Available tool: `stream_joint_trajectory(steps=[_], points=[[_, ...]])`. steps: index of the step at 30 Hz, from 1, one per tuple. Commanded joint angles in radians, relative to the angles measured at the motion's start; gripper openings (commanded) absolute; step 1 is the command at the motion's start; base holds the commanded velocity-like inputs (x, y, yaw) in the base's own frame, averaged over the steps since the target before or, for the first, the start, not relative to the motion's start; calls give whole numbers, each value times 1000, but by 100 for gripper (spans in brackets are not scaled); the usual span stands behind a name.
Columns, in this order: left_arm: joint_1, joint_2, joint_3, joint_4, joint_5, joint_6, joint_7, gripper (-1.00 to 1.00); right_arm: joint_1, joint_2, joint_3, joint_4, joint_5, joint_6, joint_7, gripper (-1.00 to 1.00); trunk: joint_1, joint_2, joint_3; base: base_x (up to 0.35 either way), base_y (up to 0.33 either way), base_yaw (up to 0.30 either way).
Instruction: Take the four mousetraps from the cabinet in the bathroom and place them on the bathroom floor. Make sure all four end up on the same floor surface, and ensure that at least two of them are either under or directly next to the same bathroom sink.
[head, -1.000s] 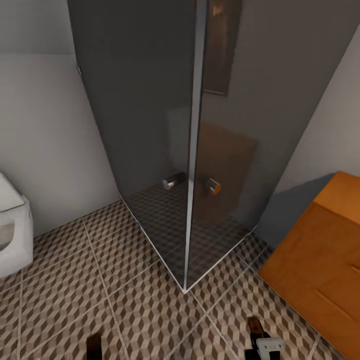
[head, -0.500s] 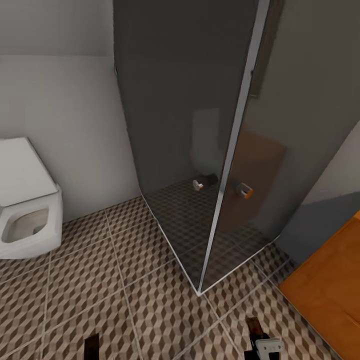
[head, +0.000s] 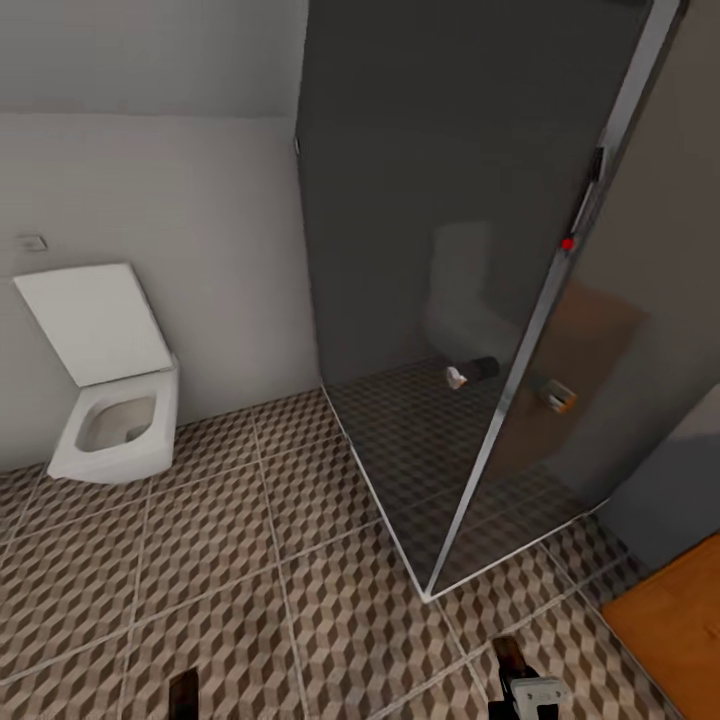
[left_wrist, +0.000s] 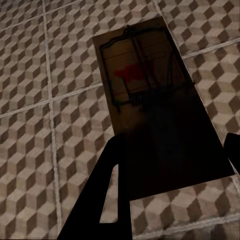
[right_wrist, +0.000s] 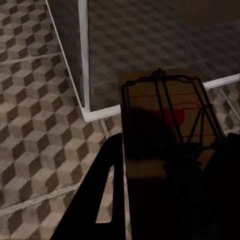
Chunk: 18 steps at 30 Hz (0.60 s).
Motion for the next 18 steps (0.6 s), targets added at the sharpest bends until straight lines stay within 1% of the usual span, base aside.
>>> stream_joint_trajectory(steps=[1, 18], points=[[-1, -1, -7, 2, -5, -1, 10, -100, -1, 1, -5, 0, 9, -3, -2, -100, 0, 0, 0, 0, 0, 286], [-1, -2, -7, 2, -5, -1, 10, -100, -1, 1, -5, 0, 9, -2, -2, -100, 0, 0, 3, 0, 0, 286]])
